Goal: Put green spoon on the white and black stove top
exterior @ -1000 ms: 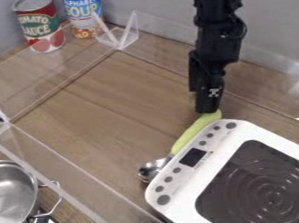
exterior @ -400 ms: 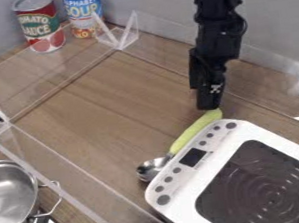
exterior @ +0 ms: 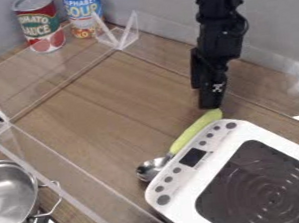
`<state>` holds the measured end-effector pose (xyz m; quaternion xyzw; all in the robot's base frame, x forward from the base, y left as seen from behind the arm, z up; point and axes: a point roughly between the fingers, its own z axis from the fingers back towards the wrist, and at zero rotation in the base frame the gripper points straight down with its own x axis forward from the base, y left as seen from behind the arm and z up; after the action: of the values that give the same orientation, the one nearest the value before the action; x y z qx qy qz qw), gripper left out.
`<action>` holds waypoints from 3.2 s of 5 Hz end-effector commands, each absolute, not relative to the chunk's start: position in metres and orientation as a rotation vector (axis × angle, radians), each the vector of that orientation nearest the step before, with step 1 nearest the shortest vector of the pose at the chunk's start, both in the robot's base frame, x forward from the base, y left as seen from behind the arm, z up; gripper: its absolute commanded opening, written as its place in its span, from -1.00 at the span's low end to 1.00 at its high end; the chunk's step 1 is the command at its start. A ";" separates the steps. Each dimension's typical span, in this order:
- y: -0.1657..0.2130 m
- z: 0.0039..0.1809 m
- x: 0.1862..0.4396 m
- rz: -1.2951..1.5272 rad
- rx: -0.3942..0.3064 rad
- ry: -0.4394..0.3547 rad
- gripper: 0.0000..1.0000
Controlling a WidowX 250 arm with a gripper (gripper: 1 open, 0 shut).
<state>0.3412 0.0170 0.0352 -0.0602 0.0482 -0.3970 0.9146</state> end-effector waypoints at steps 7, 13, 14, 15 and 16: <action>0.027 0.055 0.369 -0.782 -0.104 0.036 1.00; 0.033 0.052 0.376 -0.793 -0.116 0.051 1.00; 0.033 0.052 0.377 -0.798 -0.116 0.054 1.00; 0.033 0.052 0.377 -0.802 -0.117 0.058 1.00; 0.033 0.052 0.378 -0.806 -0.117 0.061 1.00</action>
<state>0.3658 0.0284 0.0377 -0.0720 0.0586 -0.3841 0.9186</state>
